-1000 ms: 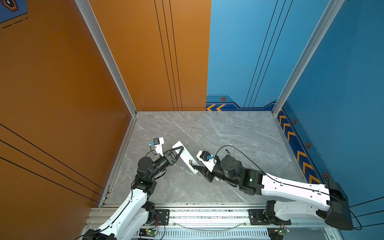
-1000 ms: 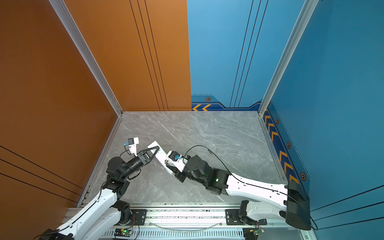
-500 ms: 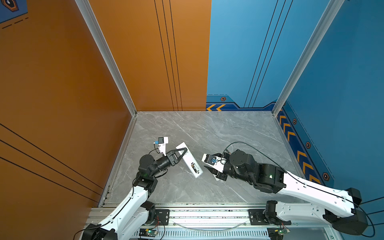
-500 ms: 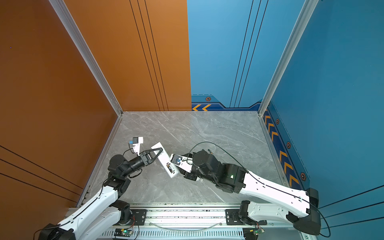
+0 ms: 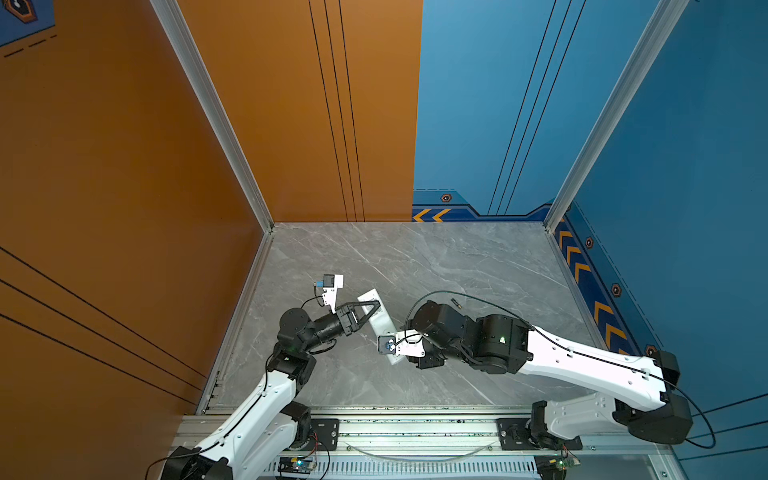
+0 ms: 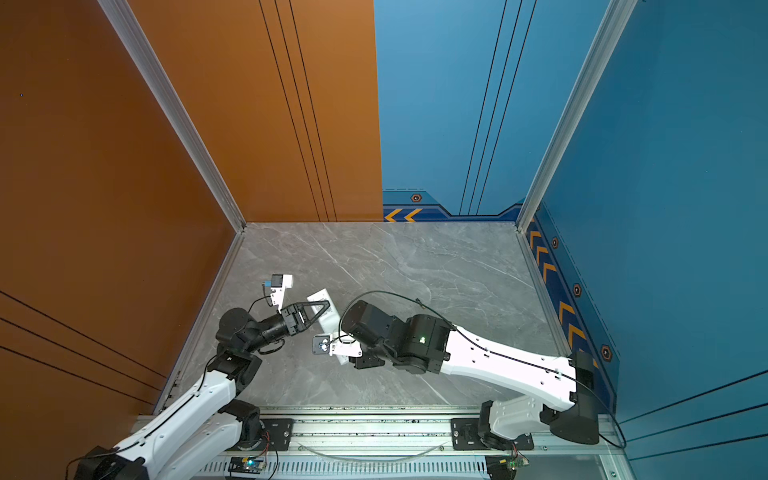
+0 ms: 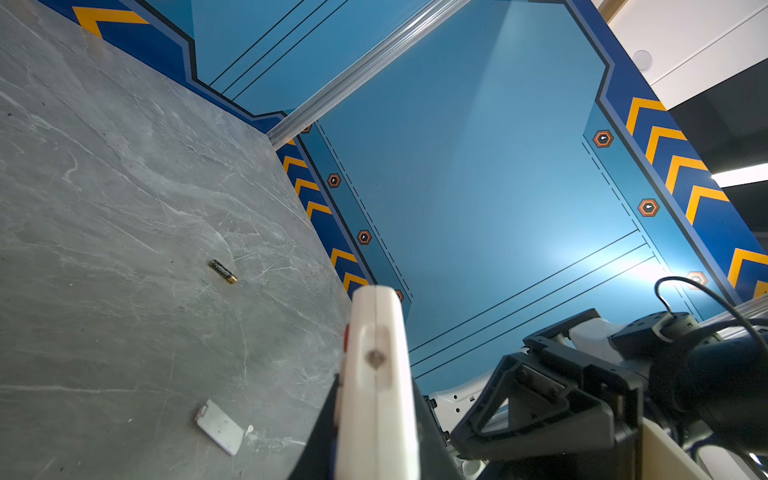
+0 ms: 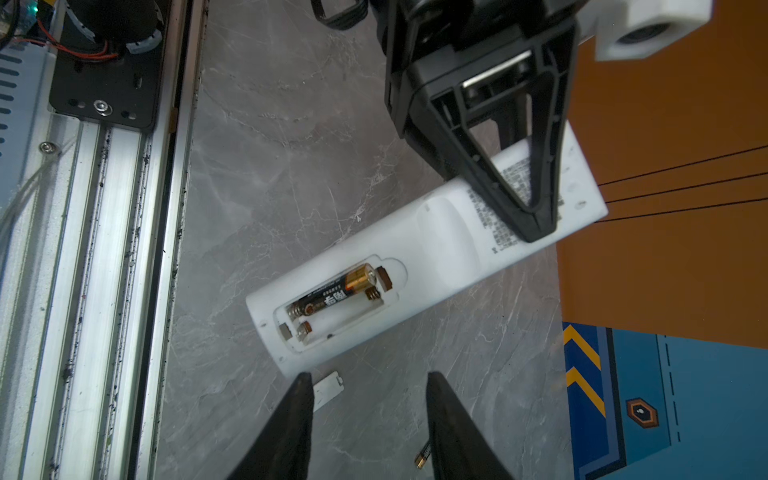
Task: Load the batteries into the remote control
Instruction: 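Lower the open right gripper onto the seated battery and press it down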
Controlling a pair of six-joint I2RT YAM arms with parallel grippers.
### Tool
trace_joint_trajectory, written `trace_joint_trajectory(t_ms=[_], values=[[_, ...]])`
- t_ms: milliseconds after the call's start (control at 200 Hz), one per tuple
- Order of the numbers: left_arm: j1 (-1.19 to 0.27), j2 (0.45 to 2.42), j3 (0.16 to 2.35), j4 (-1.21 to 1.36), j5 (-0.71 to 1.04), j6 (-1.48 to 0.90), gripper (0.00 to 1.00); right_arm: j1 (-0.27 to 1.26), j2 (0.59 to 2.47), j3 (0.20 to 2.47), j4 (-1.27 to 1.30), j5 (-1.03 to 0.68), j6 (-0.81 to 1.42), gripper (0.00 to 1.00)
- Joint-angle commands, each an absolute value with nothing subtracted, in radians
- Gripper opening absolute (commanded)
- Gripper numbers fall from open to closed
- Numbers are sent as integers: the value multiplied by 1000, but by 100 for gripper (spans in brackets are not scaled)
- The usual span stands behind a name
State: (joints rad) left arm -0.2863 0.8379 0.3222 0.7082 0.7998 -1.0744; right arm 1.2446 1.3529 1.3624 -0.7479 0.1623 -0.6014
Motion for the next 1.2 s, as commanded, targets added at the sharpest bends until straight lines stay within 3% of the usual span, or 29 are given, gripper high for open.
trace_joint_trajectory(t_ms=[0,661,1196], values=[[-298,828,363,747,845,-1073,0,1254,1360,1411,-819,174,-649,39],[-316,825,362,747,860,-1068,0,1299,1451,1473,-820,163,-690,27],[-316,825,362,747,861,-1066,0,1288,1495,1487,-820,174,-710,23]])
